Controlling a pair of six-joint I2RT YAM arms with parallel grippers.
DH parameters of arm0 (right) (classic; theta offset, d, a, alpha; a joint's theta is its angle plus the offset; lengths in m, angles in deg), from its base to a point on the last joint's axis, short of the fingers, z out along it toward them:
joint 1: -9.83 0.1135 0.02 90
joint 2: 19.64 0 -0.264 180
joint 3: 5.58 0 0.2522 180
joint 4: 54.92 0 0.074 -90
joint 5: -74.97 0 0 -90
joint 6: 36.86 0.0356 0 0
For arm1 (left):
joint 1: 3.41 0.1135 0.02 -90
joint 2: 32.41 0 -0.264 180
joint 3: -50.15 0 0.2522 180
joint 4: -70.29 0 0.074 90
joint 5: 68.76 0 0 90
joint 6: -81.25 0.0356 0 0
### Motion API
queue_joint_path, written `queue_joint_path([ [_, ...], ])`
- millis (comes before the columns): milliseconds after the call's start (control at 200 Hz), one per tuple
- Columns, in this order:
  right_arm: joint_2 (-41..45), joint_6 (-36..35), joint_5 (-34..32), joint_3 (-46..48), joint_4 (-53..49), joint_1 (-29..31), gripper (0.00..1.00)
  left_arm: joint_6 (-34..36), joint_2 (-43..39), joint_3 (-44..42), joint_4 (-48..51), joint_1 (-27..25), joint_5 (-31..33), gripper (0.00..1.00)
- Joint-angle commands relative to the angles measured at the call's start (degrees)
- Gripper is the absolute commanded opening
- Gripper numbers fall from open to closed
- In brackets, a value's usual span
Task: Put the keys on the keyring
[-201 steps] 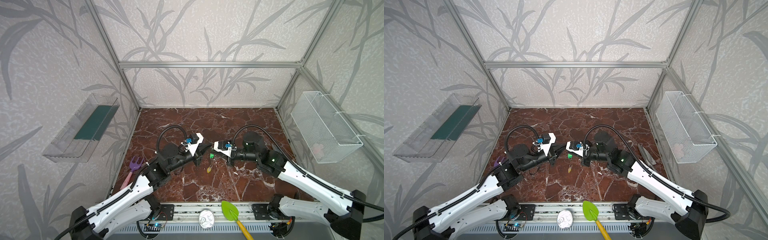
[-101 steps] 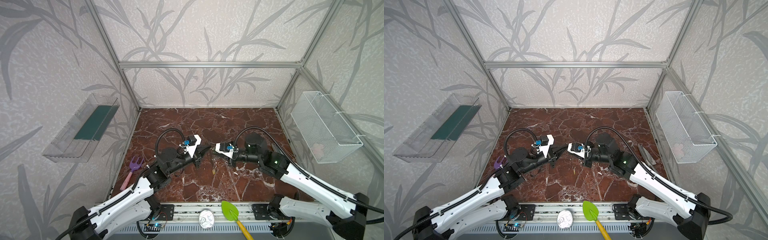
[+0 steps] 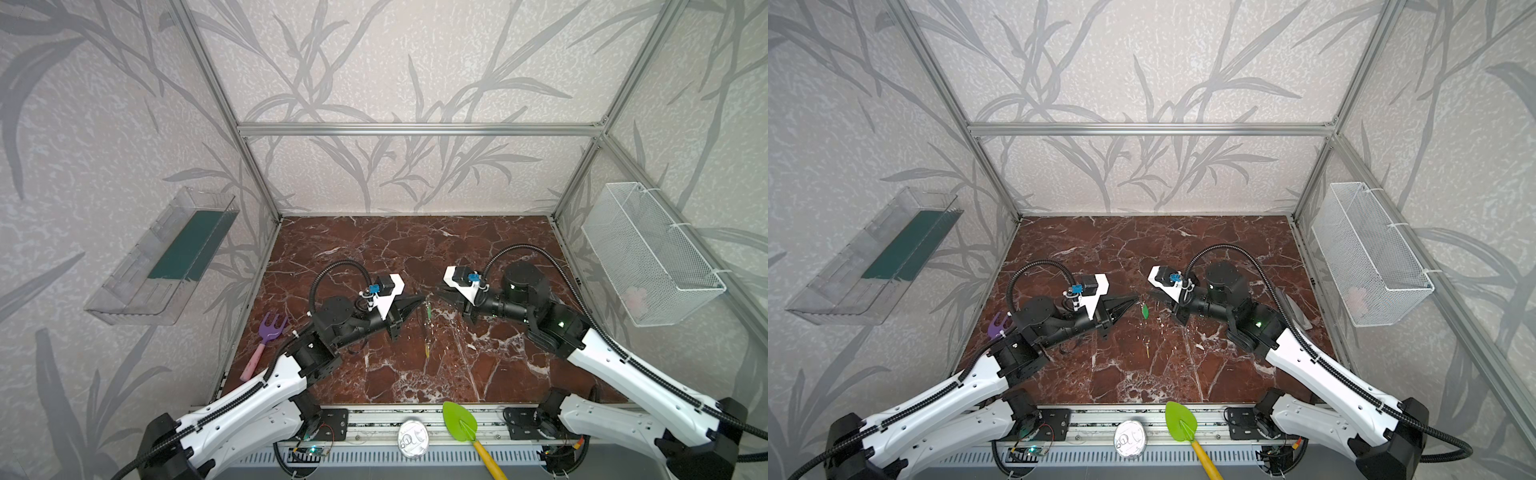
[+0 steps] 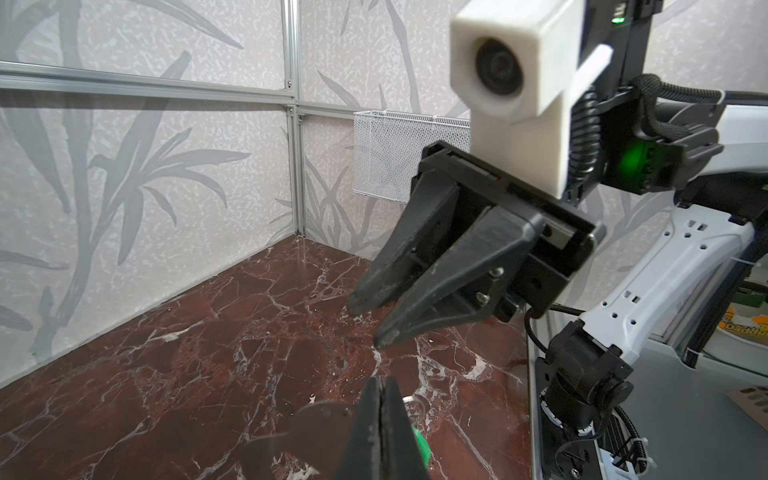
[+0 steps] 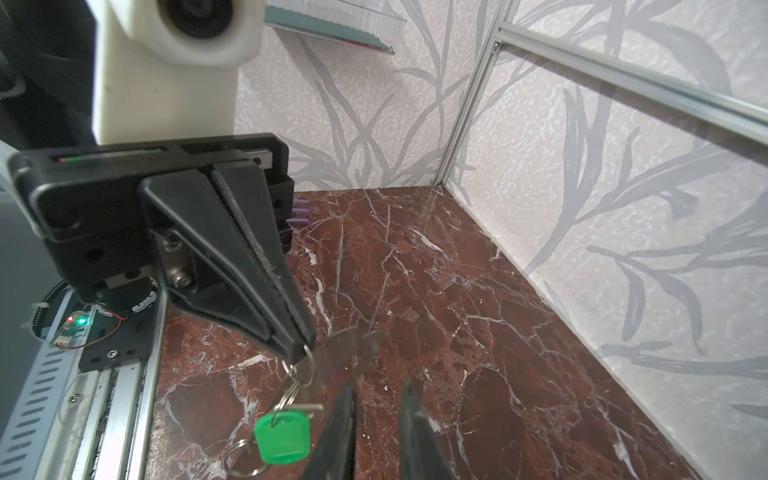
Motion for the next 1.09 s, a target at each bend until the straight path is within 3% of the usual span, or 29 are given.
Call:
queue_joint_path([
  [0,-1.0,1.5,4.8,-2.0,0.2,0.0,0.20,0.4,-0.8,0.5,-2.9,0.0,-2.0,0.00],
  [510,1.2,2.8,6.2,-0.2,-0.7,0.0,0.20,1.1,-2.9,-0.1,-2.3,0.0,2.2,0.00],
  [1090,-1.4,4.0,9.3,-0.4,1.5,0.0,0.20,0.5,-0.9,1.1,-3.1,-0.1,-2.2,0.00],
])
